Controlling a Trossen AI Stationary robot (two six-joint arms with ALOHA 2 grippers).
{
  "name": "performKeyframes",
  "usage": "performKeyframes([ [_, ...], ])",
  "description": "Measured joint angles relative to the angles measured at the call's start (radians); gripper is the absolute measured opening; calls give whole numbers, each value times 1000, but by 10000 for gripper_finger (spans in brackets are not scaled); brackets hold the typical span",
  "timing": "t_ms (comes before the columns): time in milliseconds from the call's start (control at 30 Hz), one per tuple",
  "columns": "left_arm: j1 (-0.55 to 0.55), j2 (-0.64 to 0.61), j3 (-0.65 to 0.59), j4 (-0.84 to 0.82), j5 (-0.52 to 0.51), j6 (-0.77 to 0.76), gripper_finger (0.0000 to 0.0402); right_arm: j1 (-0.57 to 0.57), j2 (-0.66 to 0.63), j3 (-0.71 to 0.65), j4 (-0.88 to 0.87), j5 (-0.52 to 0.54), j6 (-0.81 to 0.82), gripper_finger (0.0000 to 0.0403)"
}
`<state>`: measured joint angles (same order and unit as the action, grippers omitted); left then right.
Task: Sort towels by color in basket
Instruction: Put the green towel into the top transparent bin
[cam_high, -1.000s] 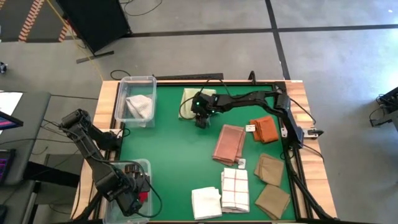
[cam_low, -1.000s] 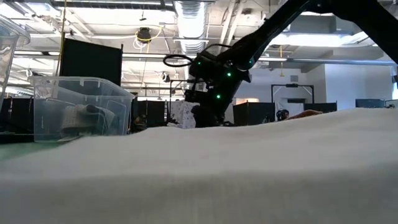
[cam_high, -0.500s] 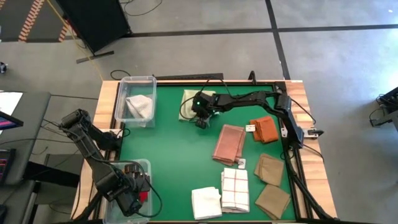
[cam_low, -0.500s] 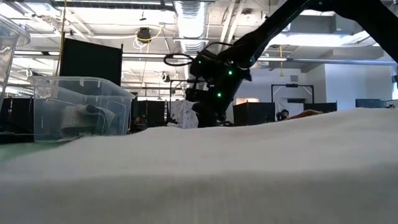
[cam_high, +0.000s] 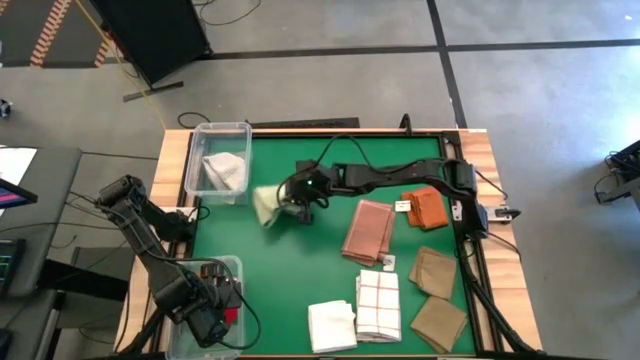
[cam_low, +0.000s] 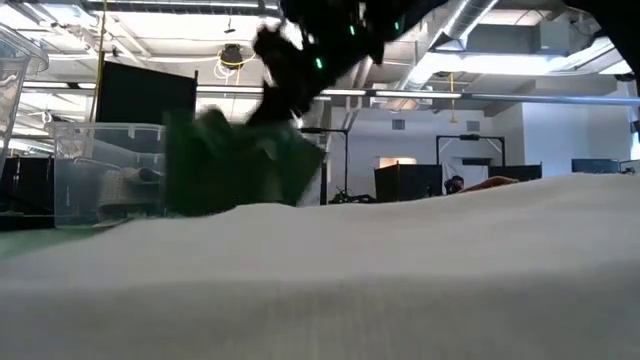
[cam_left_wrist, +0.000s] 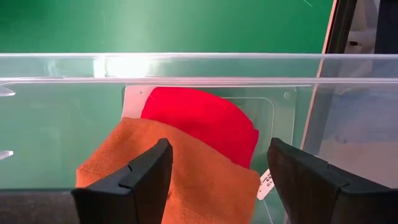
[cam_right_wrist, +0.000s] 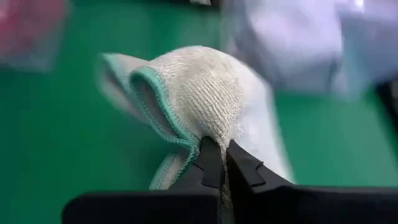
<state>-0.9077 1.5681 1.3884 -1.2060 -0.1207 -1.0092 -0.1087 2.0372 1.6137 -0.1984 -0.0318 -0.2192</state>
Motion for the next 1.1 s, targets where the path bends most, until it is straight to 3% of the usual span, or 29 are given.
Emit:
performKeyframes([
  [333,-16,0,2,1,-52,-3,250,43,-2,105,178,3,-131,24],
  [700,-25,0,2,-7,-120,-27,250,-34,-2,112,447,-201,-58,24],
  [1100,-24,0,7,-9,-146,-26,250,-67,23,121,688,-238,-29,24],
])
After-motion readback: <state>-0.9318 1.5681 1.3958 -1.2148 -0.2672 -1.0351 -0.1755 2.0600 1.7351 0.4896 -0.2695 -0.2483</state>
